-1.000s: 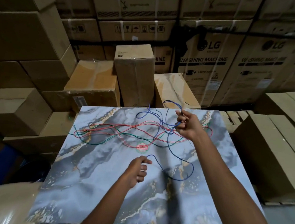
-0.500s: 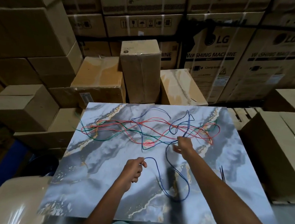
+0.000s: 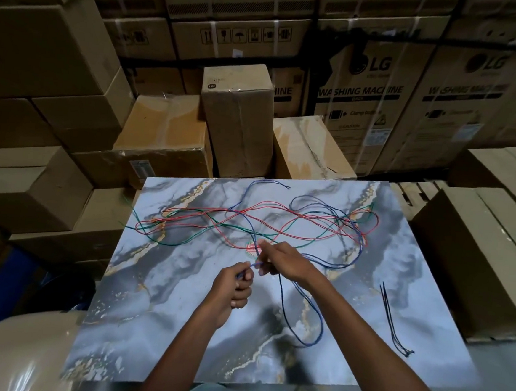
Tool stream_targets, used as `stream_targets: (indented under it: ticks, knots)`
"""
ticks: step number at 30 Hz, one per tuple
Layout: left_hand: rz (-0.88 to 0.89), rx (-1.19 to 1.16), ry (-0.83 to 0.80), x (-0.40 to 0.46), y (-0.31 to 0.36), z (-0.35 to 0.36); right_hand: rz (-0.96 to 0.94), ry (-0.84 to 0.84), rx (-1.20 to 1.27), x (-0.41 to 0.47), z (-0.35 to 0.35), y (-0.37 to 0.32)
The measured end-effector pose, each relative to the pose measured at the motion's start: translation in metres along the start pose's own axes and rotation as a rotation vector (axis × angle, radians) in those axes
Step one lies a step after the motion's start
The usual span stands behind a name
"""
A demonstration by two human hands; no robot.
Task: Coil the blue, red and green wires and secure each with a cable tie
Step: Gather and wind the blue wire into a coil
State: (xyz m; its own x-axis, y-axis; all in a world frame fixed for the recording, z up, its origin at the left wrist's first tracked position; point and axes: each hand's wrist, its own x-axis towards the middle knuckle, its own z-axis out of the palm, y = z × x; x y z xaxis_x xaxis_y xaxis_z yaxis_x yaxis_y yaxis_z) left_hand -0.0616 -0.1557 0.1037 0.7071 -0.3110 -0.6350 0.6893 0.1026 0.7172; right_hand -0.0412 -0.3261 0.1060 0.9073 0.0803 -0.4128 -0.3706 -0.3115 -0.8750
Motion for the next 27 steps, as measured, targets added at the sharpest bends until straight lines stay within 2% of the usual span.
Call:
stream_targets:
  ticks: [4,7,10,15,21,27]
  knots:
    - [0.121,-0.149,0.024,-0.008,0.009,-0.004,-0.120,-0.095,-0.242,-0.014,-0.003,-0.022]
    - [0.109,-0.322,-0.120,-0.020,0.014,-0.007,-0.228,-0.119,-0.033,-0.018,-0.014,-0.034]
    - [0.106,-0.377,-0.251,-0.035,0.019,-0.005,-0.288,-0.028,0.112,-0.017,-0.019,-0.038]
    - [0.144,-0.465,-0.343,-0.049,0.031,0.007,-0.261,0.021,0.249,-0.017,-0.010,-0.032]
    - [0.197,-0.528,-0.361,-0.048,0.035,0.011,-0.269,0.056,0.242,-0.024,-0.004,-0.022]
    - [0.176,-0.588,-0.285,-0.049,0.040,0.019,-0.203,0.012,0.239,-0.031,0.002,-0.007]
